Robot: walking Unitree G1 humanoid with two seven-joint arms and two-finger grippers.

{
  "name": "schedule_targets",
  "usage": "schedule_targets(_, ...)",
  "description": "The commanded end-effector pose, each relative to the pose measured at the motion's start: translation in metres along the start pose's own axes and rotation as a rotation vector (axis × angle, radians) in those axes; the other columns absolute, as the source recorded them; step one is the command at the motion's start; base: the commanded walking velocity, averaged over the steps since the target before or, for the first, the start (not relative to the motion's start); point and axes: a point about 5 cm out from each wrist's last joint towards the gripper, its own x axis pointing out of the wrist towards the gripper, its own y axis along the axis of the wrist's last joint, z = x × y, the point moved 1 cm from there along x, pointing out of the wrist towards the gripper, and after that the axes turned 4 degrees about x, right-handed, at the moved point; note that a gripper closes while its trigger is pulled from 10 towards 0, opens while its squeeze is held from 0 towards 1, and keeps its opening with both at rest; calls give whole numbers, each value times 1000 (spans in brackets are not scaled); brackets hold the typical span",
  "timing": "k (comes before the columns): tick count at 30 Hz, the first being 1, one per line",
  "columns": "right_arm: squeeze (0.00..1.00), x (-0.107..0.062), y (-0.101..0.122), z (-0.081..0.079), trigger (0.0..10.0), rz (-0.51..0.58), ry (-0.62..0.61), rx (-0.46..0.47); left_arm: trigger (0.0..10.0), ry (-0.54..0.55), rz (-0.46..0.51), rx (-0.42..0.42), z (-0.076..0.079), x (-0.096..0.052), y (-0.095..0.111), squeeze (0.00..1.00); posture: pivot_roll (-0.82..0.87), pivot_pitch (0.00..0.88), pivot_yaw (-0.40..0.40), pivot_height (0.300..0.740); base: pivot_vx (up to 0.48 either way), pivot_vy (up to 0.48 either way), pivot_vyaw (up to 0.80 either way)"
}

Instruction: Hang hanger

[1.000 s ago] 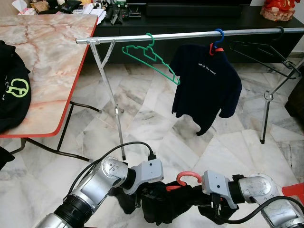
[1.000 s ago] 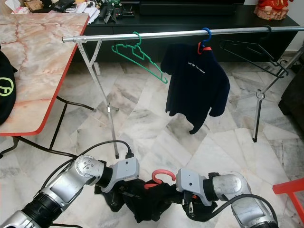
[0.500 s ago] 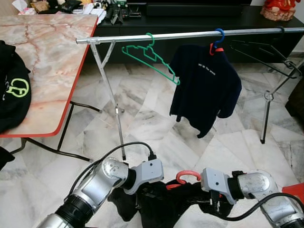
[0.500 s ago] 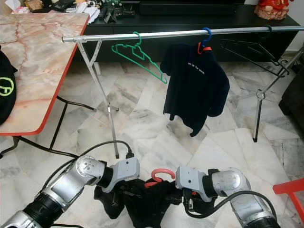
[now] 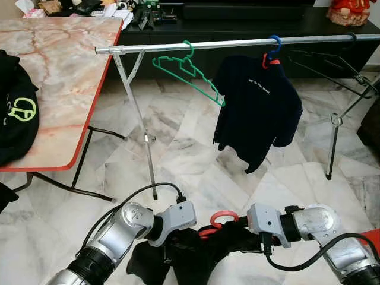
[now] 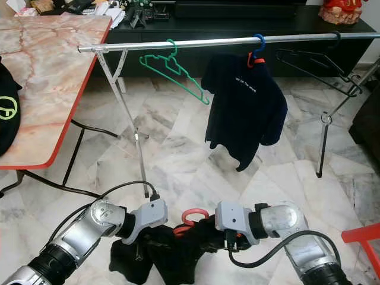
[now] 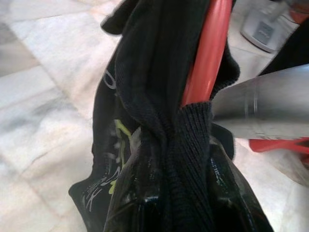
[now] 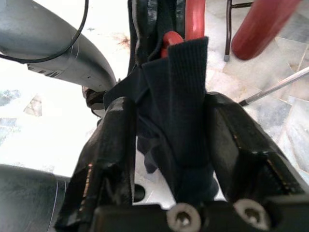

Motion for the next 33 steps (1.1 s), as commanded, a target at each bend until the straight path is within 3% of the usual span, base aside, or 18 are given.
schedule_targets(1,1000,1,-7,-10,10000,-36,65,11,0,88,10,-22,-9,-8,-4,0,-74,214,3,740,0,0,0)
schedule_targets(8,1000,-13,-23,-2,10000,-110,-52,23,0,185,41,-87,-8,-4,-16,0,-83,204,7,740,0,0,0)
schedule_targets(13,1000,-20,-23,6,10000,-60,-174,60,0,255,73,-120,-9,-5,-20,0,-86,198,12,740,0,0,0)
schedule_targets(15,1000,-24,-34,20,10000,-32,-405,145,0,412,96,-154,-16,-8,-24,0,-94,190,11,740,0,0,0)
schedule_targets(16,1000,-24,-34,20,10000,-32,-405,145,0,412,96,-154,-16,-8,-24,0,-94,190,11,740,0,0,0)
schedule_targets(17,925,-23,-41,25,10000,0,-506,204,0,482,105,-188,-19,-9,-26,0,-96,187,16,740,0,0,0)
schedule_targets(18,0,-20,-47,26,10000,35,-568,274,4941,518,110,-219,-20,-10,-28,0,-101,186,19,740,0,0,0)
schedule_targets(19,0,-15,-56,27,10000,64,-648,347,10000,545,117,-246,-20,-10,-30,0,-102,185,19,740,0,0,0)
schedule_targets(21,0,-4,-75,22,10000,83,-756,487,10000,580,137,-267,-18,-9,-32,0,-96,184,23,740,0,0,0)
schedule_targets(23,0,10,-103,7,10000,66,-897,688,10000,632,171,-293,-16,-10,-32,0,-95,178,30,740,0,0,0)
schedule_targets(24,0,19,-121,-6,10000,45,-989,848,10000,672,194,-309,-15,-11,-32,0,-97,175,33,740,0,0,0)
schedule_targets(26,0,26,-138,-22,10000,-11,-1067,973,10000,697,222,-337,-14,-12,-32,0,-99,166,36,740,0,0,0)
schedule_targets(27,0,34,-154,-43,10000,-46,-1143,1113,10000,715,247,-364,-12,-13,-32,0,-96,161,41,740,0,0,0)
schedule_targets(28,0,34,-154,-43,10000,-46,-1143,1113,10000,715,247,-364,-12,-13,-32,0,-96,161,41,740,0,0,0)
schedule_targets(29,0,41,-163,-60,10000,-21,-1200,1266,10000,734,250,-382,-10,-13,-34,0,-96,154,42,740,0,0,0)
schedule_targets(32,0,49,-172,-79,10000,-52,-1236,1366,10000,793,226,-400,-8,-16,-42,0,-92,134,47,740,0,0,0)
schedule_targets(33,0,54,-177,-94,10000,-81,-1256,1419,10000,850,222,-436,-9,-22,-47,0,-87,124,47,740,0,0,0)
